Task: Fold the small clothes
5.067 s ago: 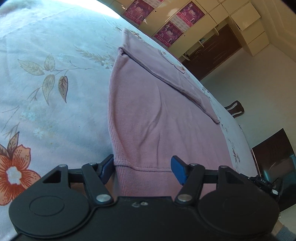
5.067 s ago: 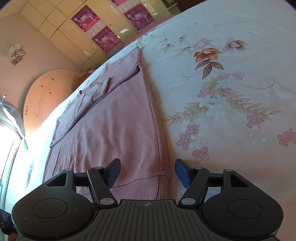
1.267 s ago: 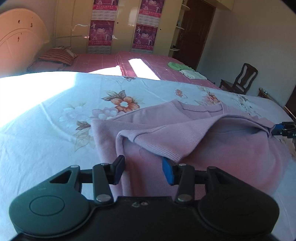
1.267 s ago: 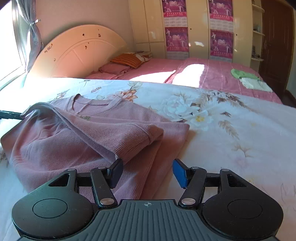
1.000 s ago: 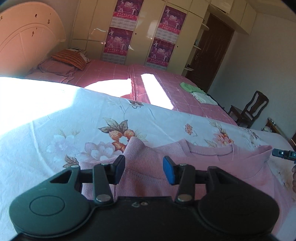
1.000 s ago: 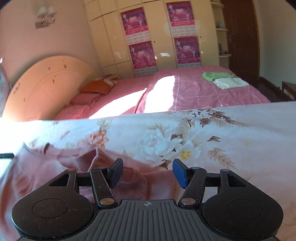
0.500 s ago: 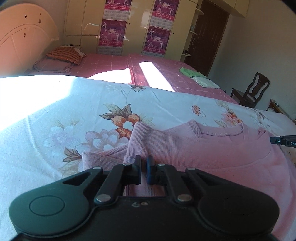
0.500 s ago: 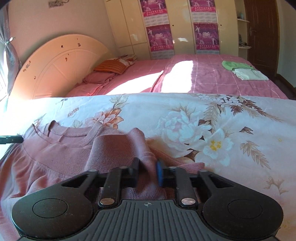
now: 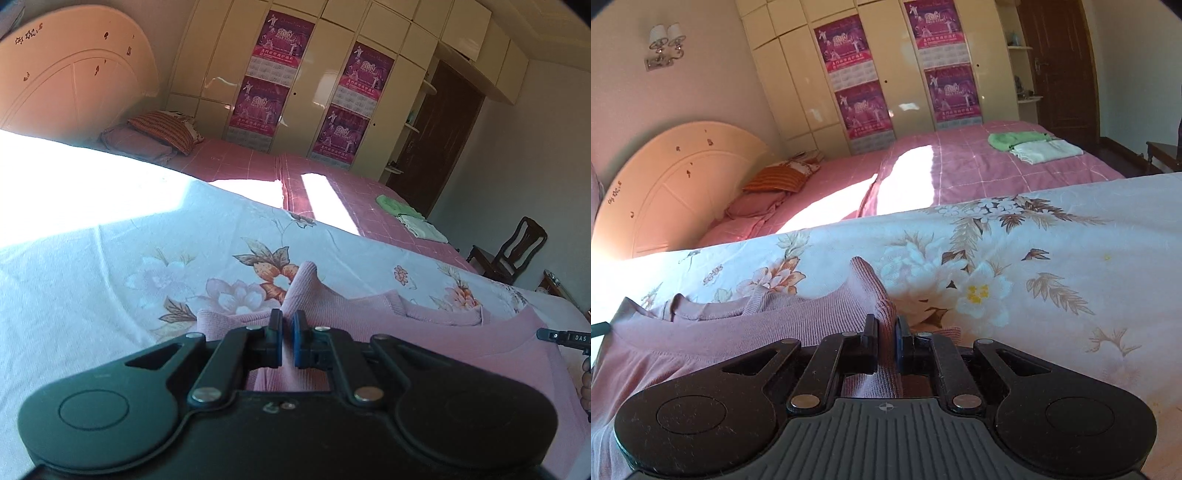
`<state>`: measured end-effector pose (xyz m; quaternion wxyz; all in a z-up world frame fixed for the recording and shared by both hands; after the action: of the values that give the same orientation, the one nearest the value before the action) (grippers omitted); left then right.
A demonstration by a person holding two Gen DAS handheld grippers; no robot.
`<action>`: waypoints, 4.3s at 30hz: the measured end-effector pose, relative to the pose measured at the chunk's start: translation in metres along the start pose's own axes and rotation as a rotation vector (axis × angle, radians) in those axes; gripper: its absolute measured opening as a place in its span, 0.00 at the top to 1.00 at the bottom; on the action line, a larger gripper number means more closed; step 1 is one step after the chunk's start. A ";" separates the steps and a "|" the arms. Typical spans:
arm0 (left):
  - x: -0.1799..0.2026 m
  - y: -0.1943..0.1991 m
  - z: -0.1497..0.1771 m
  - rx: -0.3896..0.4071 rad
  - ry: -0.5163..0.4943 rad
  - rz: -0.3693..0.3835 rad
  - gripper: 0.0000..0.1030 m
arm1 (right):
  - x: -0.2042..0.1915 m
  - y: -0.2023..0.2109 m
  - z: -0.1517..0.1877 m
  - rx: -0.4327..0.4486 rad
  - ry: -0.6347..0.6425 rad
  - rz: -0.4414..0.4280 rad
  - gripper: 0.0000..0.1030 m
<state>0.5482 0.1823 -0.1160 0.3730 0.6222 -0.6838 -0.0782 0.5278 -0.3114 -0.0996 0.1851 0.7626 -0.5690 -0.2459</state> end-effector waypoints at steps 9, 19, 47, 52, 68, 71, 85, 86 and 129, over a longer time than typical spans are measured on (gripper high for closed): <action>0.022 0.015 0.014 0.056 -0.114 -0.141 0.51 | -0.011 -0.001 0.001 -0.066 0.052 0.091 0.76; 0.150 0.035 0.127 -0.045 -0.218 0.113 0.39 | -0.156 0.041 0.051 -0.016 0.302 -0.201 0.68; 0.161 0.046 0.141 -0.032 -0.233 0.004 0.26 | -0.186 0.051 0.066 -0.070 0.321 -0.078 0.68; 0.149 0.053 0.157 -0.034 -0.306 -0.045 0.25 | -0.192 0.052 0.091 -0.088 0.421 -0.046 0.68; 0.057 0.109 0.137 -0.021 -0.167 -0.241 0.22 | -0.086 0.105 0.109 -0.150 0.137 0.140 0.58; 0.061 0.117 0.136 0.000 -0.163 -0.235 0.21 | -0.095 0.119 0.102 -0.126 0.146 0.144 0.64; 0.056 0.107 0.144 -0.039 -0.185 -0.265 0.20 | -0.097 0.109 0.116 -0.164 0.183 0.163 0.68; 0.056 0.107 0.144 -0.039 -0.186 -0.265 0.20 | -0.098 0.109 0.116 -0.165 0.185 0.164 0.68; -0.039 0.108 0.119 0.097 0.739 0.087 0.89 | -0.218 0.047 0.046 -0.057 0.070 -0.154 1.00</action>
<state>0.3876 0.1983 -0.1550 0.5679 0.5955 -0.5317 0.2001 0.4140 -0.1160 -0.0752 0.2069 0.8066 -0.4948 -0.2486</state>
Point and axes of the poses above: each gripper's, at about its wrist camera, not at the fingertips, and y roughly against the way its jaws point, x to its right, z to its underside, the point moved 1 cm from there along -y, roughly the way its jaws point, and after that the axes turned 10 degrees about y, right-handed, at the moved point
